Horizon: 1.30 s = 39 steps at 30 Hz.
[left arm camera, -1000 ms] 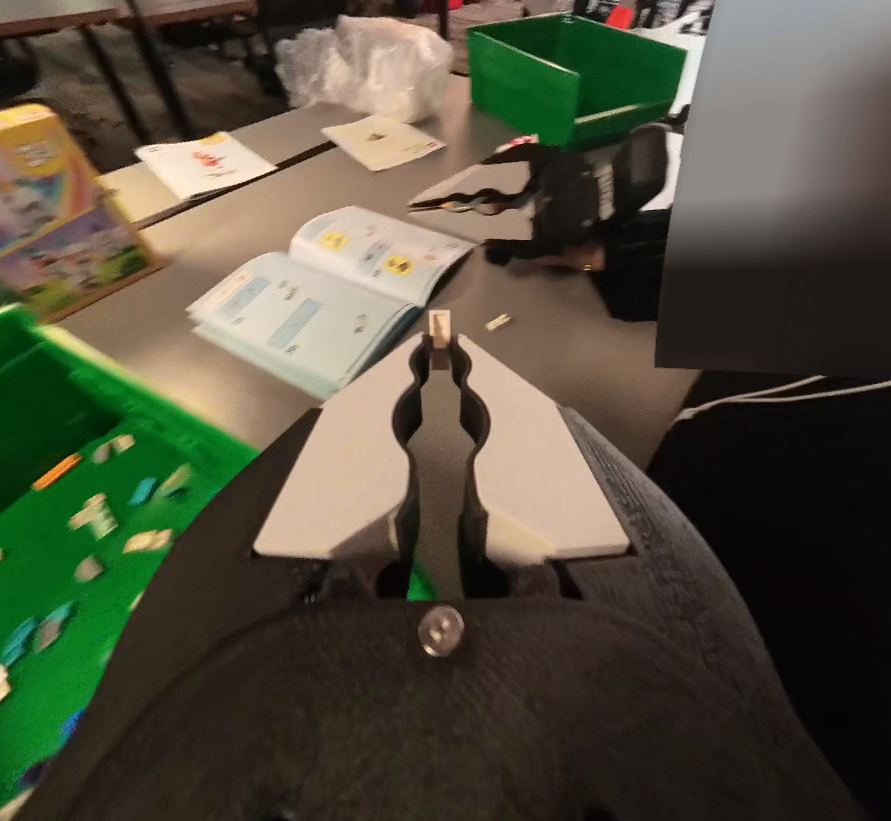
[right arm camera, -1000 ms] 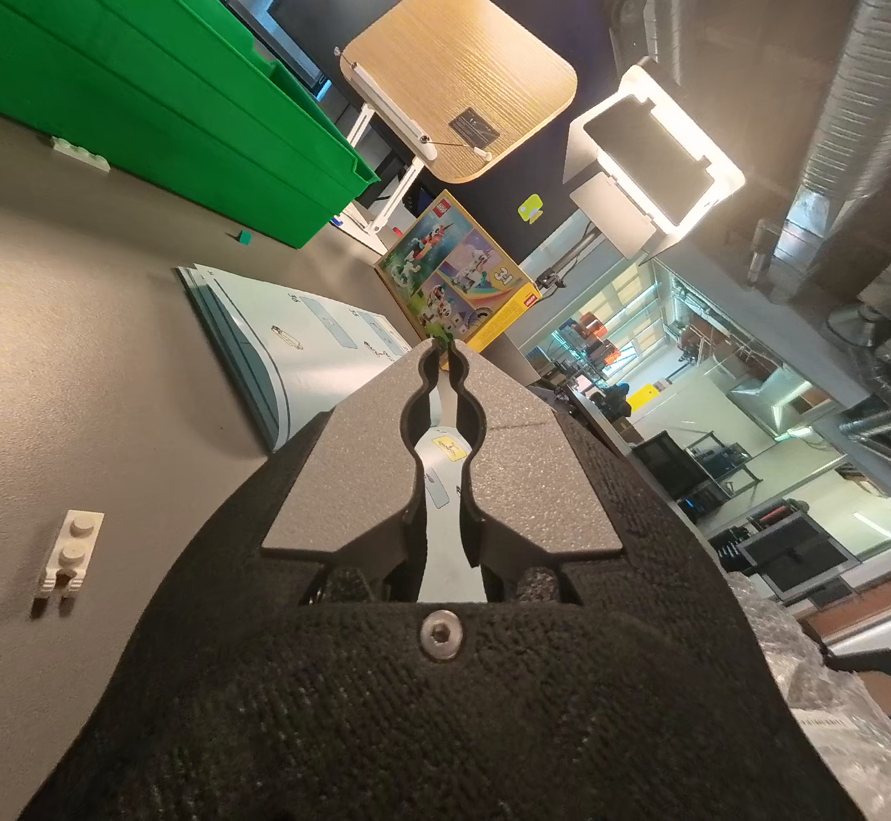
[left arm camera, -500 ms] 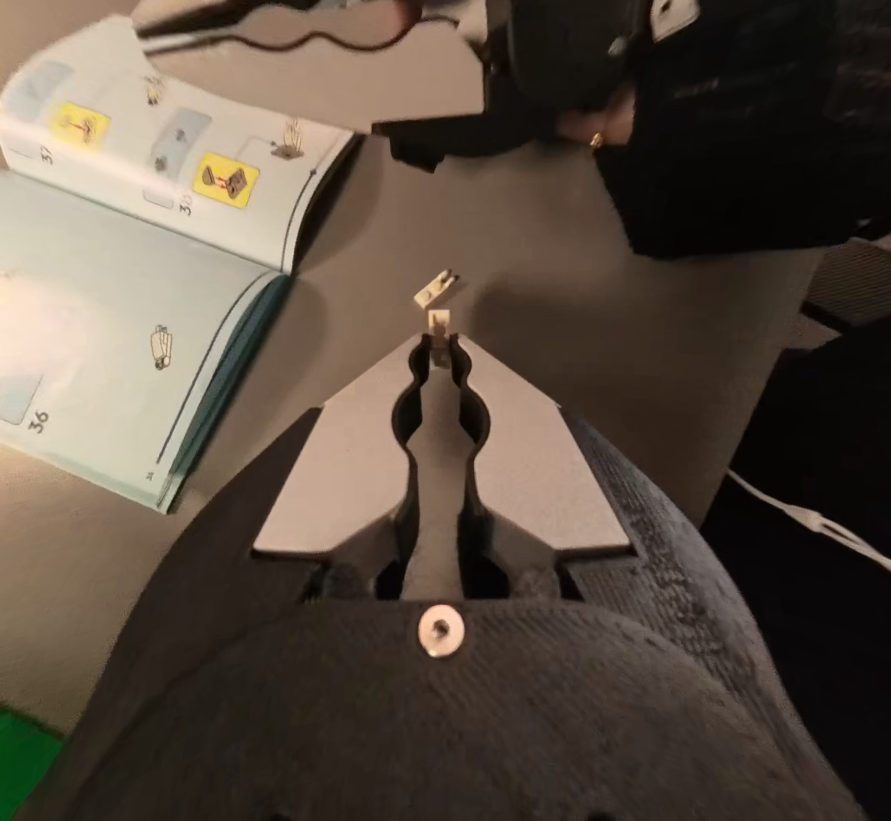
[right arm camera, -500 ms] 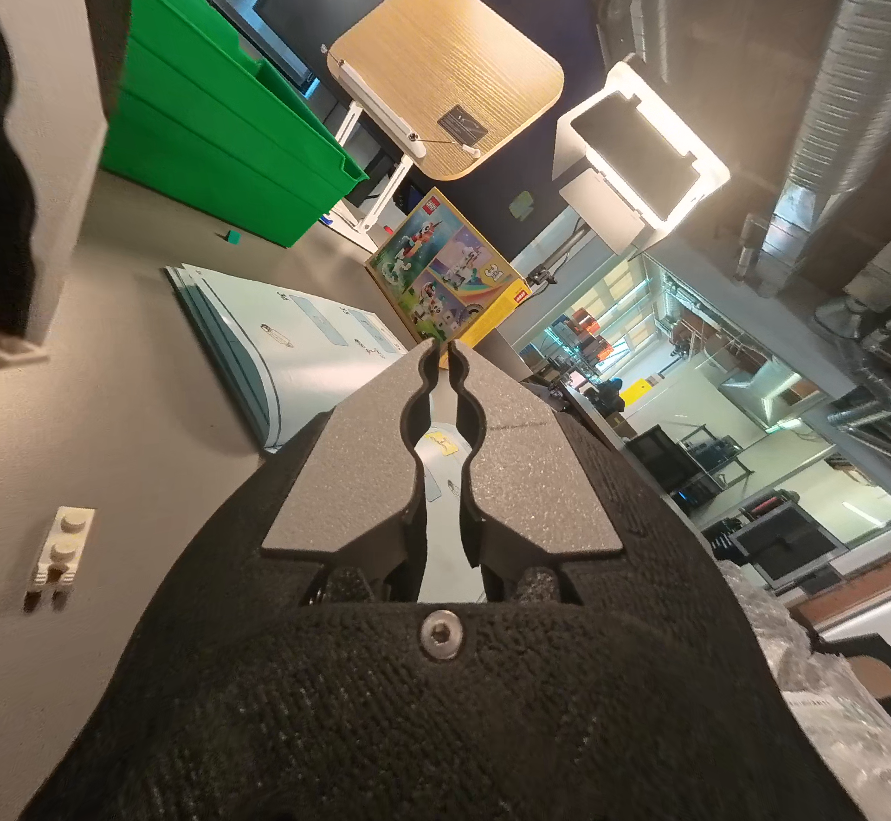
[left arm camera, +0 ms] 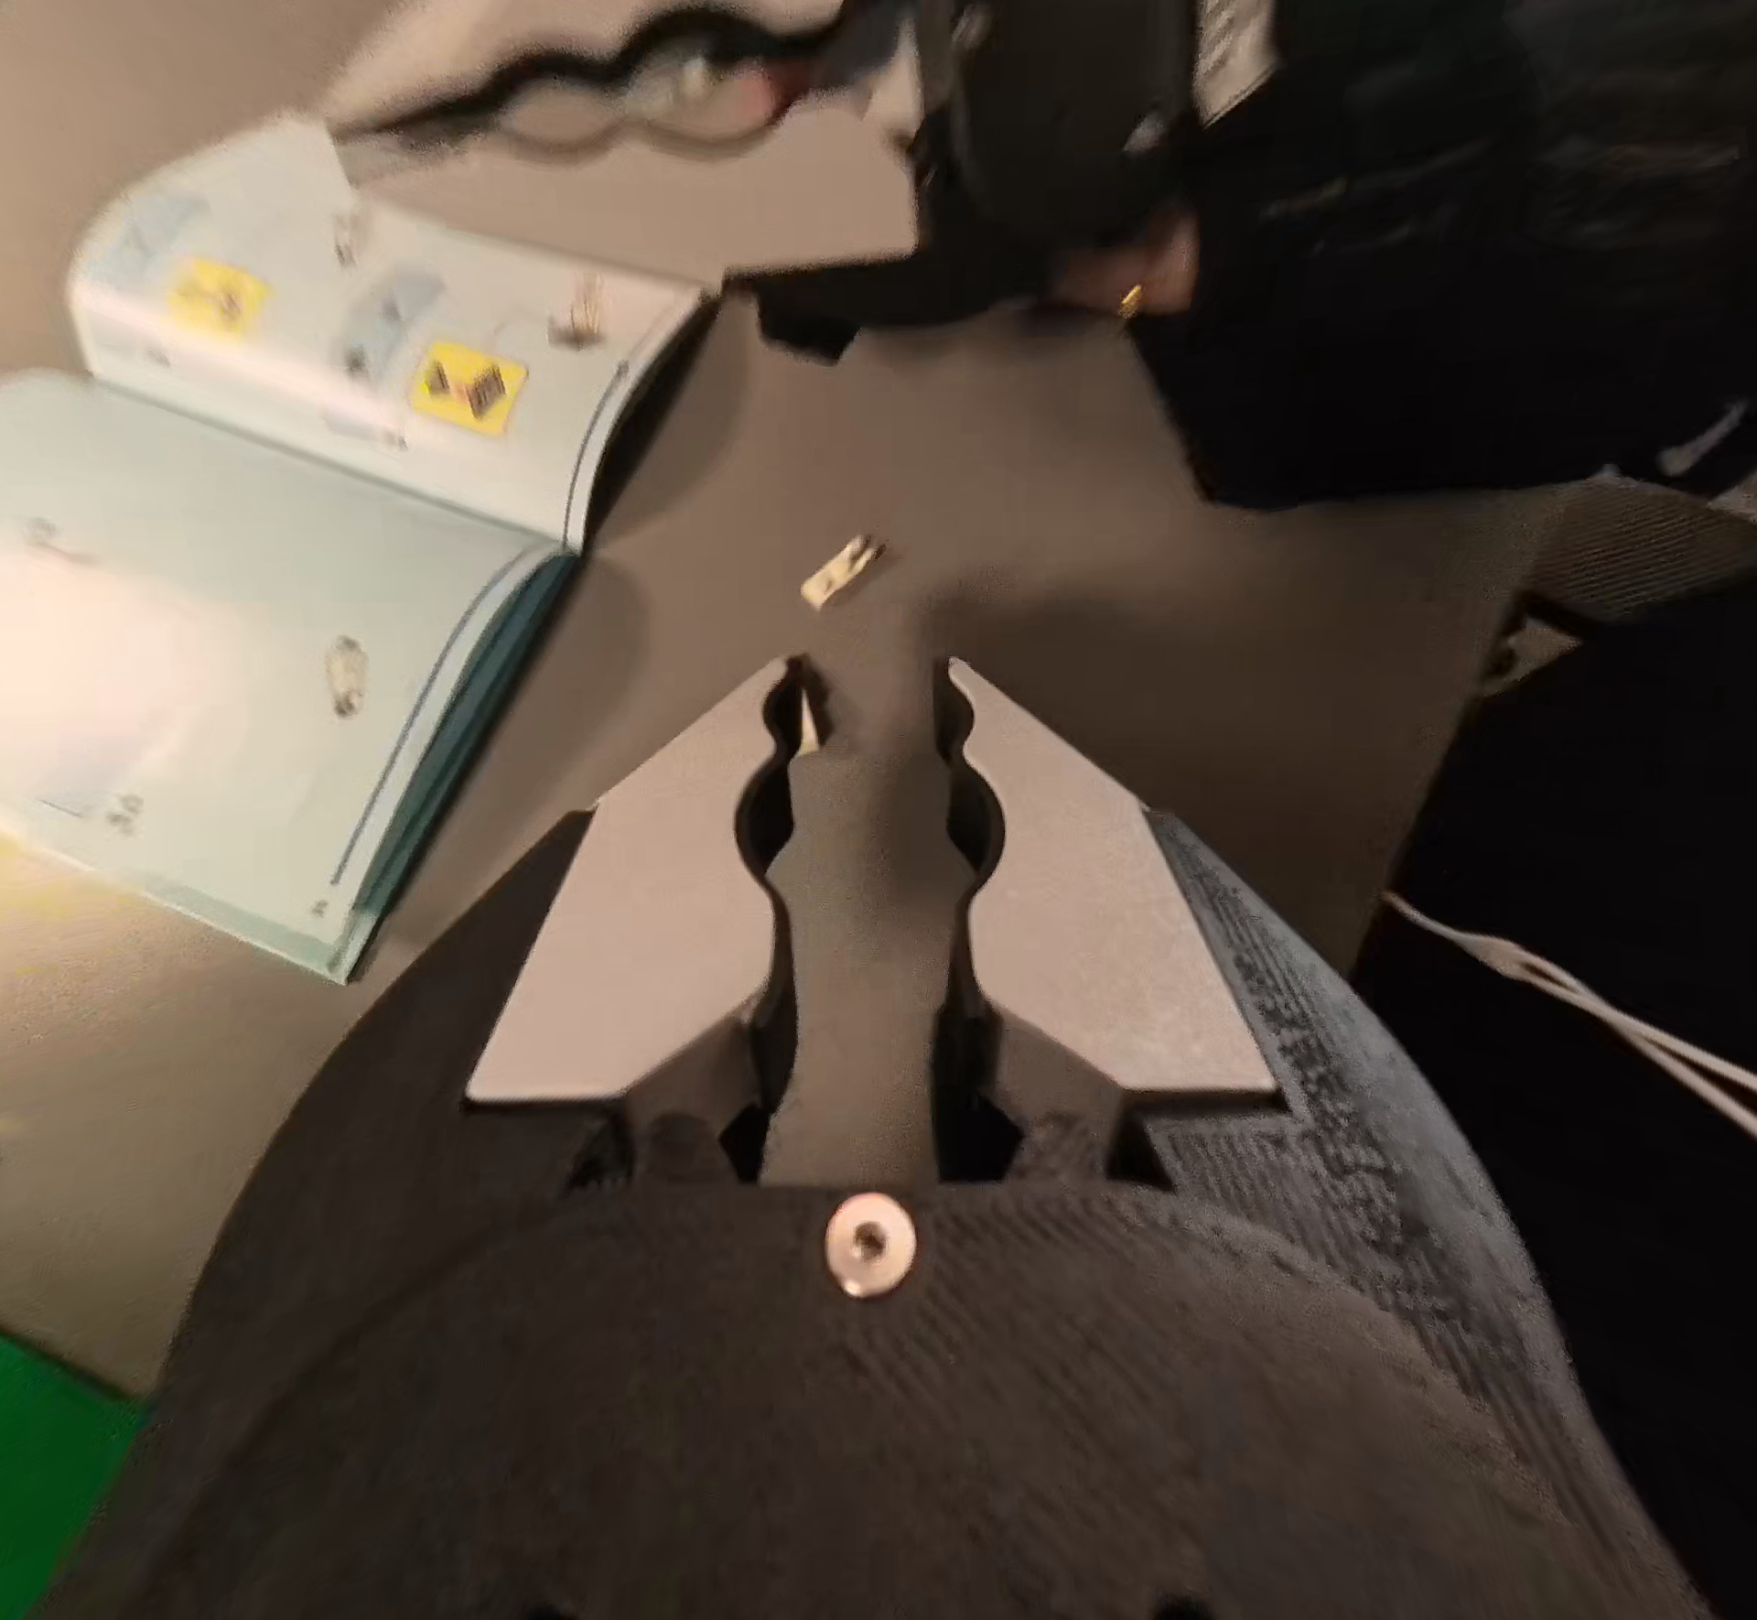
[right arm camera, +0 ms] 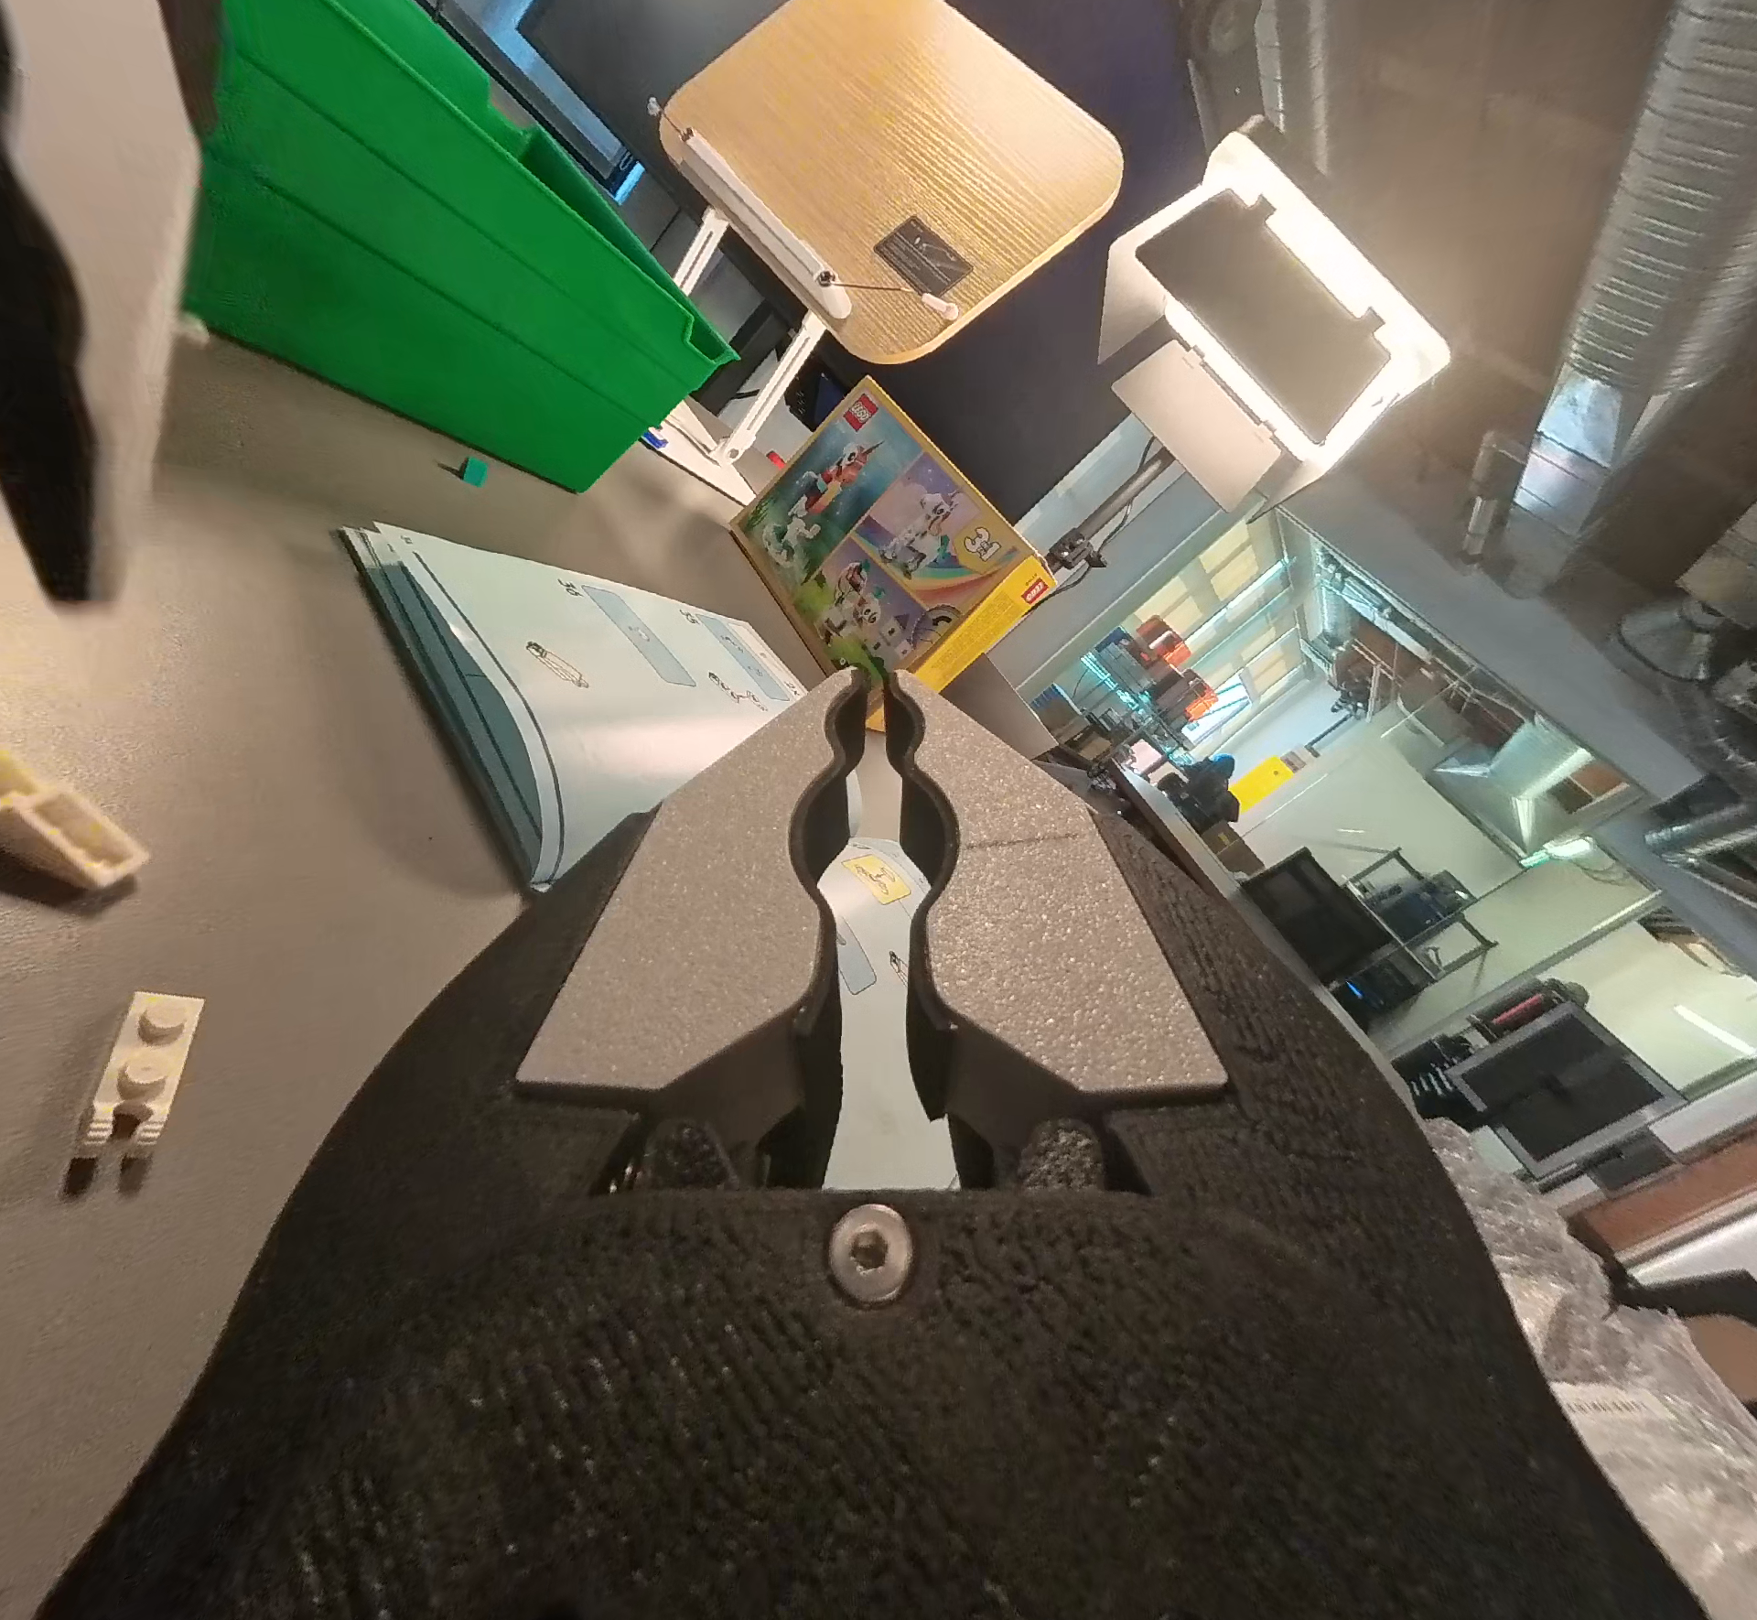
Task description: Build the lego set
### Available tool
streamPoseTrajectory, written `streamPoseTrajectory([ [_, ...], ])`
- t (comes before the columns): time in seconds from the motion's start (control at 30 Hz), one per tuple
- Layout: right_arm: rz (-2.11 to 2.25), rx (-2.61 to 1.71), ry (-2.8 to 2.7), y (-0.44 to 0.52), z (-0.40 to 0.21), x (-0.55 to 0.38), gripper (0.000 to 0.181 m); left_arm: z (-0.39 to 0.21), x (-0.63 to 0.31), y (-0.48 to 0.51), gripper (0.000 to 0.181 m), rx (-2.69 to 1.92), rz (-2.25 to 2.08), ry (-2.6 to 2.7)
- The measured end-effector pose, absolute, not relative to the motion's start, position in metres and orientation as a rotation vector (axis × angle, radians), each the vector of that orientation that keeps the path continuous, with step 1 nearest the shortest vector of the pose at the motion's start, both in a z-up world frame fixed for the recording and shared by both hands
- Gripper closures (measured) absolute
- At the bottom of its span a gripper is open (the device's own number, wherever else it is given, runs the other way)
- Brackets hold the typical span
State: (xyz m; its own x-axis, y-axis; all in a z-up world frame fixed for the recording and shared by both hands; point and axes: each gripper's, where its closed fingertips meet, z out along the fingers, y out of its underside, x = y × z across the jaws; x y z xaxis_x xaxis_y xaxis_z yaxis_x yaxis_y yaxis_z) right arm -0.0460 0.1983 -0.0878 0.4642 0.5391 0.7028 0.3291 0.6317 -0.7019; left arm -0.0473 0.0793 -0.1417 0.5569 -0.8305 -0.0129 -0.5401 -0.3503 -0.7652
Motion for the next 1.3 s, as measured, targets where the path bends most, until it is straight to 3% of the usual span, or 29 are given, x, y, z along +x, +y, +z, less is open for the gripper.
streamPoseTrajectory([
  [0.03, 0.155, -0.927, -1.122, 0.198, -0.088, -0.046, 0.180, -0.127, -0.047, 0.074, 0.155, -1.981, -0.517, 1.094],
  [0.3, 0.170, -0.931, -1.119, 0.198, -0.087, -0.046, 0.180, -0.051, -0.131, 0.053, 0.155, -1.759, -0.521, 0.887],
  [0.63, 0.163, -0.936, -1.115, 0.200, -0.088, -0.045, 0.180, -0.014, -0.290, 0.064, 0.154, -1.751, -0.298, 0.277],
  [0.83, 0.161, -0.931, -1.123, 0.198, -0.088, -0.046, 0.180, 0.013, -0.320, 0.057, 0.153, -1.661, -0.515, 0.104],
  [1.3, 0.160, -0.933, -1.129, 0.199, -0.089, -0.047, 0.180, 0.024, -0.343, 0.049, 0.156, -1.608, -0.581, 0.028],
])
